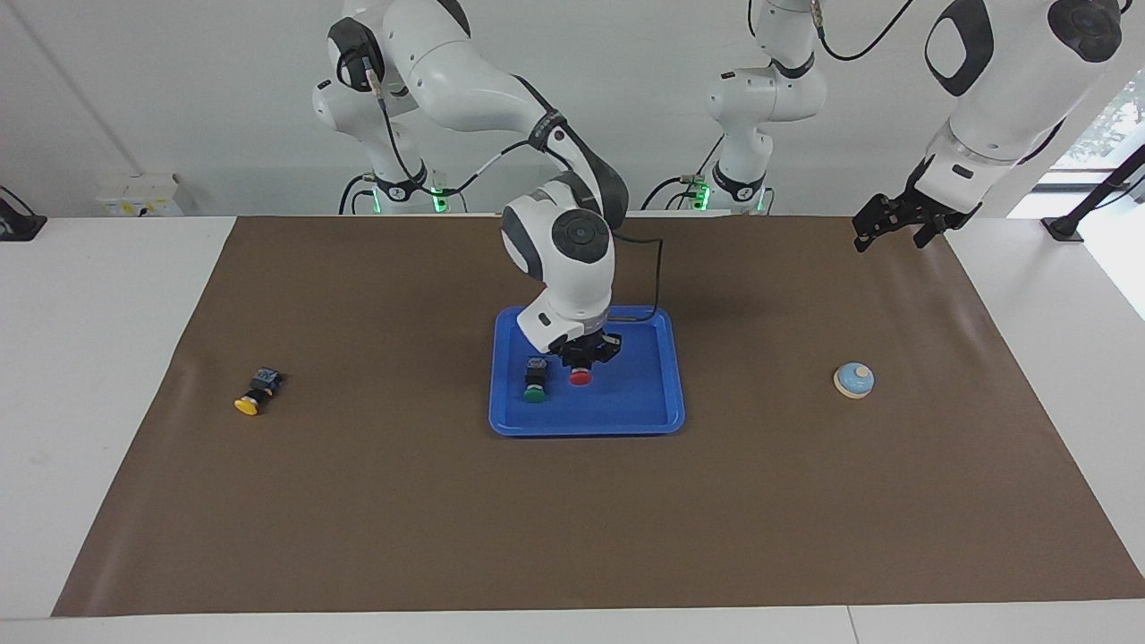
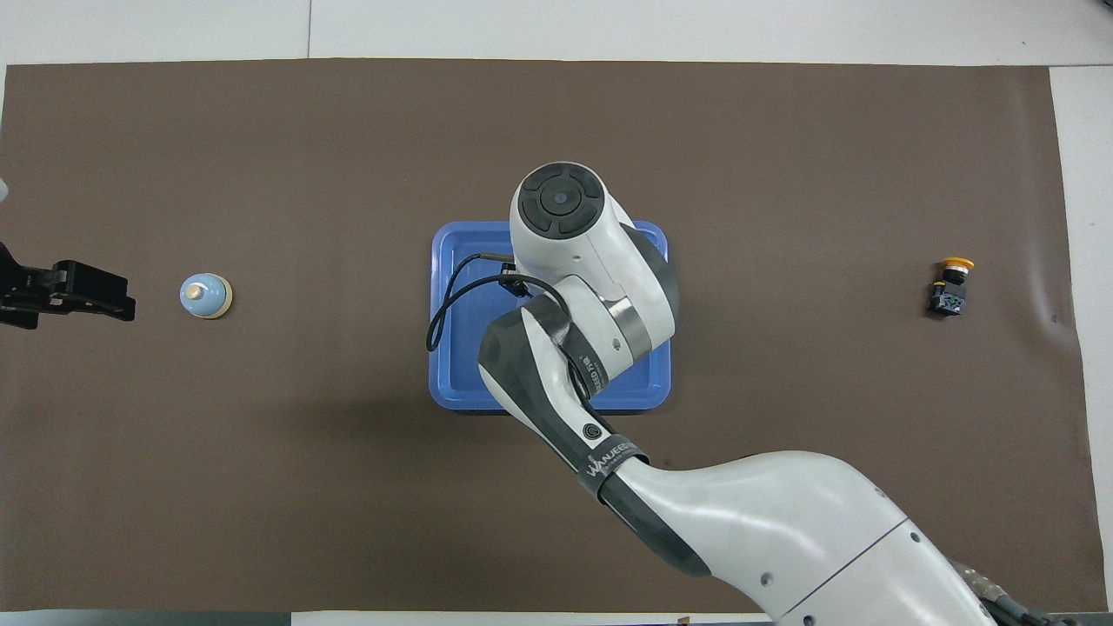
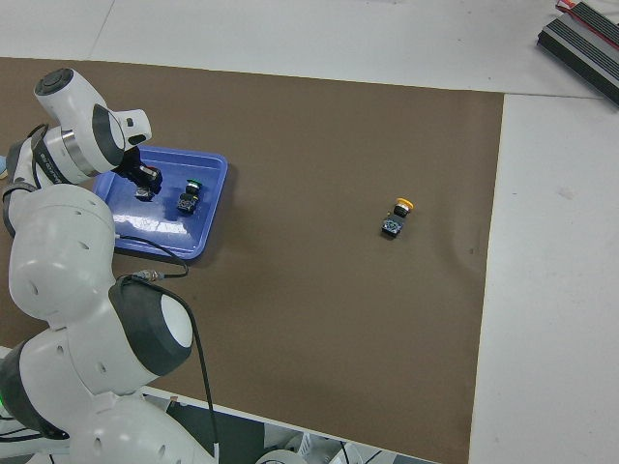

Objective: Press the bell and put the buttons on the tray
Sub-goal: 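Place the red button in the tray beside the green one, then withdraw the right gripper and grasp the yellow-capped button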

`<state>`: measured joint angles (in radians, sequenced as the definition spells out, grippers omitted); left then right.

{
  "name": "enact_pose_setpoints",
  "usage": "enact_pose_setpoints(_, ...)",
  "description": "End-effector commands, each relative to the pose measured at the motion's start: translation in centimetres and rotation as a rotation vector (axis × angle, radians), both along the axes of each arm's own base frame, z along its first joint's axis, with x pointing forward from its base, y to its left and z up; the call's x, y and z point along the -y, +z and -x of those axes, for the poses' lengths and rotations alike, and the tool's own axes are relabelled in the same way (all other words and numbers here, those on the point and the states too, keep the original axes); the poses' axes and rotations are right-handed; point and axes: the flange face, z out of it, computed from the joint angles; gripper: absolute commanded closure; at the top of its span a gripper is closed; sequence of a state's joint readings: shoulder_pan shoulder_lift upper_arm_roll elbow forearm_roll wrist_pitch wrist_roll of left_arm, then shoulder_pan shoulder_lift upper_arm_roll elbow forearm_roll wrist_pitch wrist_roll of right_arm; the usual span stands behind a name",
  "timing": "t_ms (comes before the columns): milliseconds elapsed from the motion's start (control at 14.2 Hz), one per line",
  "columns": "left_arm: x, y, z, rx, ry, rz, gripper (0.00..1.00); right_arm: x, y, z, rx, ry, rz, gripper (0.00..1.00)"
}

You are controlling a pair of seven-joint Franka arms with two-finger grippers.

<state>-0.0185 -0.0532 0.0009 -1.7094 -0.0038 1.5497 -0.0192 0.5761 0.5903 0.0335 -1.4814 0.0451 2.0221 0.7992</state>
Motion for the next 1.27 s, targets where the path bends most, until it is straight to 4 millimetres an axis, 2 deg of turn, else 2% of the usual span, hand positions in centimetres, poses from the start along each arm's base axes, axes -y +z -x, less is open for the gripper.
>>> enact_pose_setpoints(0, -0.1, 0.5, 0.3, 0.008, 0.006, 0.001, 0.0, 0.4, -1.5, 1.5, -0.007, -0.03, -0.01, 1.0)
enact_pose_setpoints(141, -0.1, 0.5, 0.3, 0.008, 0.006, 0.001, 0.0, -0.4, -2.1, 2.7, 0.004, -0.041, -0.015, 1.0)
enact_pose_setpoints(212, -0.1, 0.5, 0.3, 0.008, 0.006, 0.001, 0.0, -0.5, -2.0, 2.9, 0.005, -0.061, -0.014, 0.9)
enact_pose_setpoints(282, -0.2, 0.5, 0.3, 0.008, 0.008, 0.001, 0.0, -0.6, -1.9, 2.9, -0.001, -0.077, -0.009, 0.01)
enact_pose_setpoints(424, -0.1, 0.6, 0.3, 0.01, 0.006, 0.001, 0.0, -0.2, -0.1, 2.2, -0.018, -0.113, 0.006, 0.0)
enact_pose_setpoints(494, -0.1, 0.5, 0.3, 0.008, 0.006, 0.001, 0.0, 1.3, 2.4, 1.4, -0.027, -0.127, 0.019, 0.0)
enact_pose_setpoints(565, -0.1, 0.5, 0.3, 0.008, 0.006, 0.001, 0.0, 4.0, 5.1, 0.0, -0.02, -0.163, 0.021, 0.0)
enact_pose_setpoints(636, -0.1, 0.5, 0.3, 0.008, 0.006, 0.001, 0.0, 8.1, 8.7, -1.4, 0.003, -0.217, 0.008, 0.0)
enact_pose_setpoints(777, -0.1, 0.6, 0.3, 0.01, 0.006, 0.001, 0.0, 17.3, 12.6, -3.9, 0.009, -0.217, 0.002, 0.0)
enact_pose_setpoints(847, -0.1, 0.5, 0.3, 0.008, 0.006, 0.001, 0.0, 21.9, 13.6, -4.8, 0.002, -0.188, 0.005, 0.0)
enact_pose_setpoints(989, -0.1, 0.6, 0.3, 0.01, 0.006, 0.001, 0.0, 30.0, 13.7, -5.9, -0.015, -0.131, 0.037, 0.0)
enact_pose_setpoints(1059, -0.1, 0.5, 0.3, 0.008, 0.006, 0.001, 0.0, 34.5, 13.1, -6.3, -0.02, -0.108, 0.059, 0.0)
enact_pose_setpoints(1201, -0.1, 0.5, 0.3, 0.008, 0.006, 0.001, 0.0, 41.7, 11.0, -5.2, -0.04, -0.045, 0.054, 0.0)
